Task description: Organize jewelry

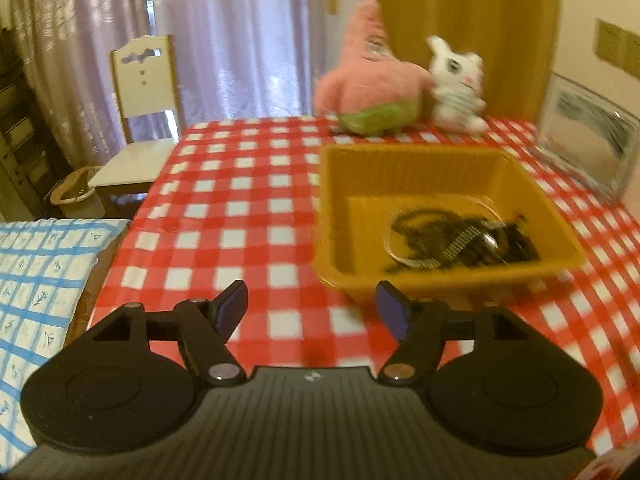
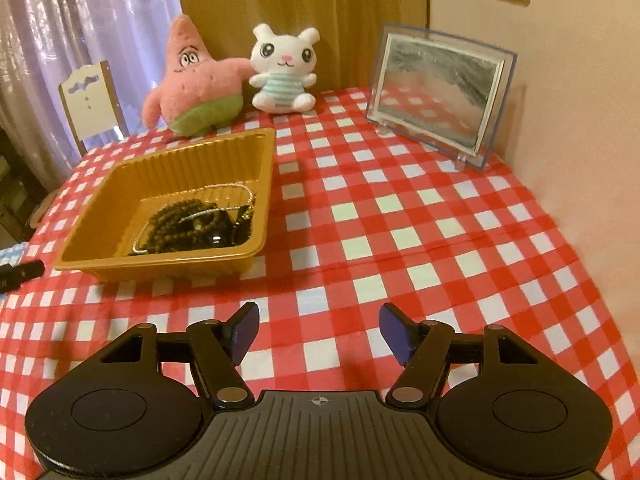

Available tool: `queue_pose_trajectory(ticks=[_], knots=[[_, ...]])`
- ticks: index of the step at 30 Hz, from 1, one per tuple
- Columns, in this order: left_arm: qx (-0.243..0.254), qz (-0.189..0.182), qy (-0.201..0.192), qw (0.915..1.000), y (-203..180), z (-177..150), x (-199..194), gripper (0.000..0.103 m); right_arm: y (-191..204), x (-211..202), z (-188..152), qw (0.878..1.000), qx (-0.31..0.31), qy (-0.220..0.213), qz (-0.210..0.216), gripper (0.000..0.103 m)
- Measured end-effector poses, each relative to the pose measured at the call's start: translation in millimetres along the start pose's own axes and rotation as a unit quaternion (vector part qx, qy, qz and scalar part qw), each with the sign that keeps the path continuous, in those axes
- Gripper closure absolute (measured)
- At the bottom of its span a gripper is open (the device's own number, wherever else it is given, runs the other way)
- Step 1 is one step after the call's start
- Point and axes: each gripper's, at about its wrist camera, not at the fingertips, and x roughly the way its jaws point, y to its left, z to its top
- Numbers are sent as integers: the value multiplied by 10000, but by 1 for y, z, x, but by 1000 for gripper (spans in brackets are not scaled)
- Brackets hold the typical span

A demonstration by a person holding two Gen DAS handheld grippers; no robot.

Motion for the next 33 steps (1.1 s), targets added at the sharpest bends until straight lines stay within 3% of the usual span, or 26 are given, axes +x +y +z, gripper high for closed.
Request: queue_pose_trajectory(ticks=[10,23,33], knots=[[-107,-744,747,9944,-80,-21,-60,33,-15,-37,-1,9956,103,498,784,36],[197,-886,602,9940,-146,-34,-131,33,-48,-94,-23,9918,-138,660,1088,36],[331,-974,601,9929,-170,-41,-148,33,-66,-110,-37,9919,-26,694,1065,36]])
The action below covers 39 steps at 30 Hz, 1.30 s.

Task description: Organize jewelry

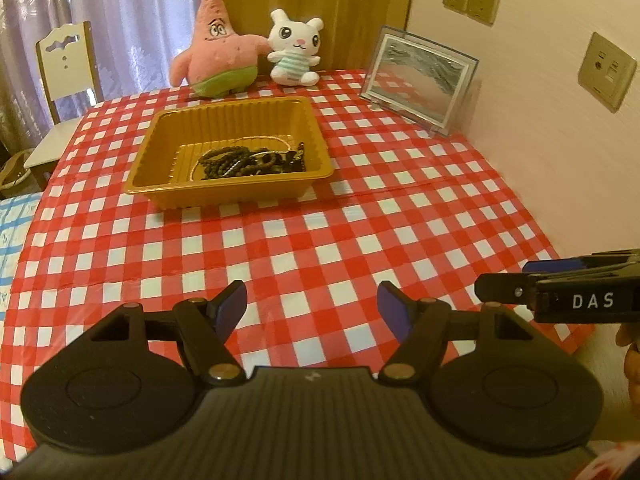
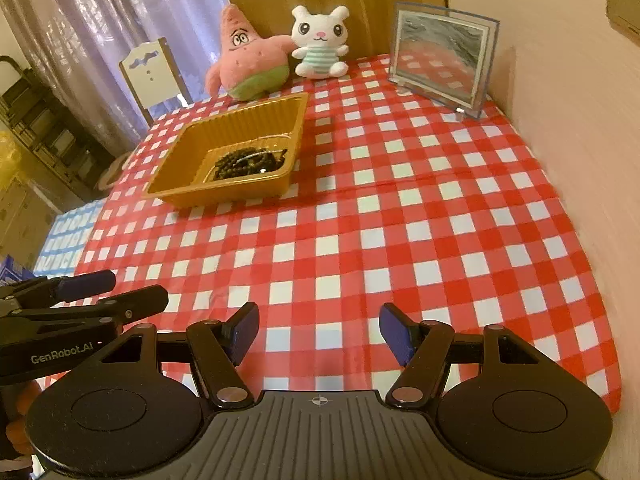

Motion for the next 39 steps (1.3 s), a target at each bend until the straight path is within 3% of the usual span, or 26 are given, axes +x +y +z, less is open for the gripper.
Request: queue_pose_trajectory(ticks=[39], knots=[[112,-25,-59,9999,-7,3,-2,33,3,-3,-1,10000,-52,-51,-42,36]])
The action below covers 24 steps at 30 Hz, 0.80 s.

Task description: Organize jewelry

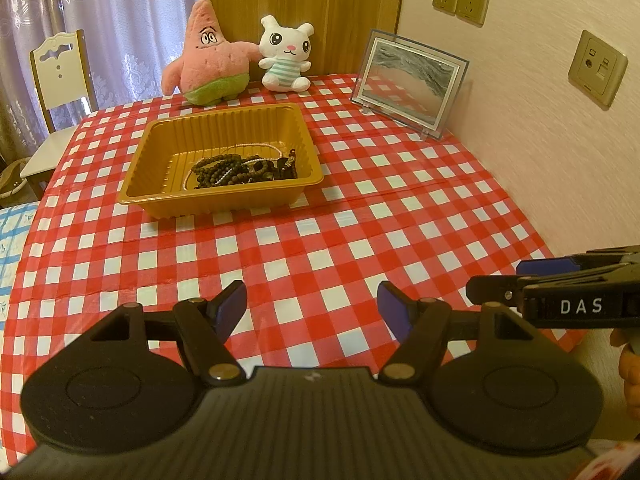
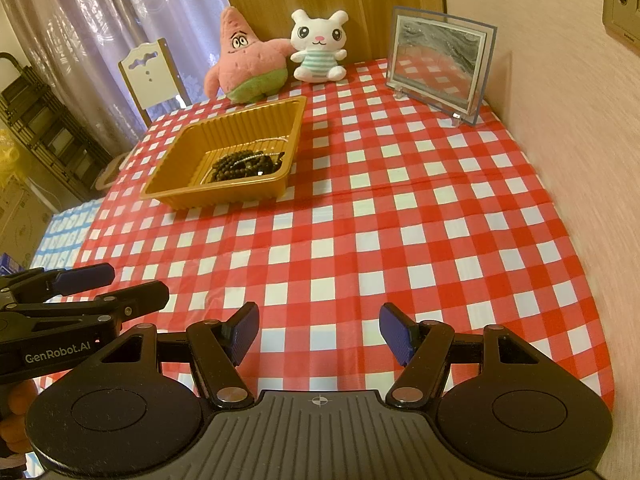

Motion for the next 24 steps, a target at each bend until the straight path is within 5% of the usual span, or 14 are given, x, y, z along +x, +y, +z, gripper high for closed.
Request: queue_pose_trajectory(ticks=[24], knots=[[-3,5,-16,10000,1,-1,-2,33,0,0,2,10000,-23,-17,-7,36]])
